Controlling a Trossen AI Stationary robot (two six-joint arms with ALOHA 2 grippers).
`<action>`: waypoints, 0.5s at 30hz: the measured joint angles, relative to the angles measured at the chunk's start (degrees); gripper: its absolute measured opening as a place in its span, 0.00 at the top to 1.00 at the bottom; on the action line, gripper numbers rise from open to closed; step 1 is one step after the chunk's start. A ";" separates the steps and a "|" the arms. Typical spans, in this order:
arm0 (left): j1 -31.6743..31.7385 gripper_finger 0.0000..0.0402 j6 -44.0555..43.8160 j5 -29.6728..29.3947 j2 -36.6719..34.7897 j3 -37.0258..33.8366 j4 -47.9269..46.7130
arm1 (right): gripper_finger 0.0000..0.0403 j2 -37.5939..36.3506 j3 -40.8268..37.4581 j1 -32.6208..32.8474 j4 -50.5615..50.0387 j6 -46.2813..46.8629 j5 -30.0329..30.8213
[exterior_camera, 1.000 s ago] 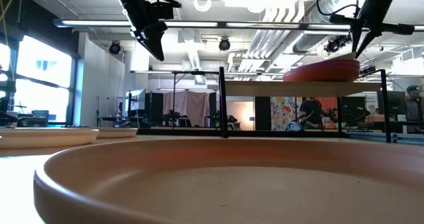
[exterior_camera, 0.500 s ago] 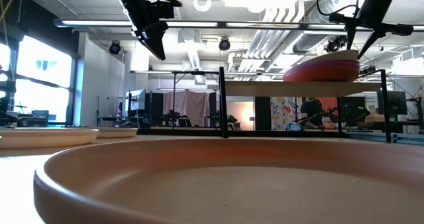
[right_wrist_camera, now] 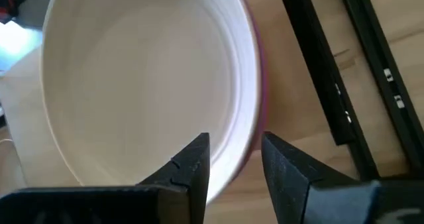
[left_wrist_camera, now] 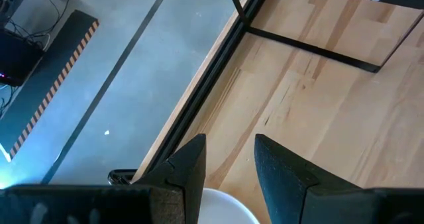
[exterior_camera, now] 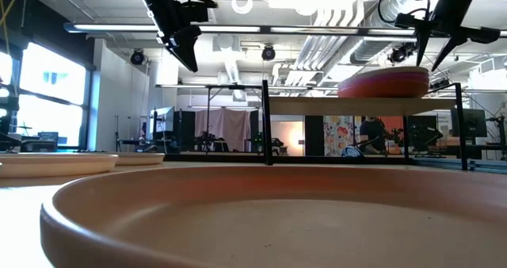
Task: Place and stack plates onto a shelf
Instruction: Stack the bottom white plate on top of the purple plate on the shelf
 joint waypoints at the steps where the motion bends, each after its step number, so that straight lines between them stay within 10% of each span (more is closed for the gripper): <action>1: 0.00 0.71 -0.01 0.00 0.00 0.00 0.00 | 0.72 0.00 0.00 0.00 -0.09 0.00 -0.06; 15: 0.58 0.71 -3.15 0.02 0.00 0.04 -4.03 | 0.72 -0.11 0.00 4.96 0.06 -3.66 -12.97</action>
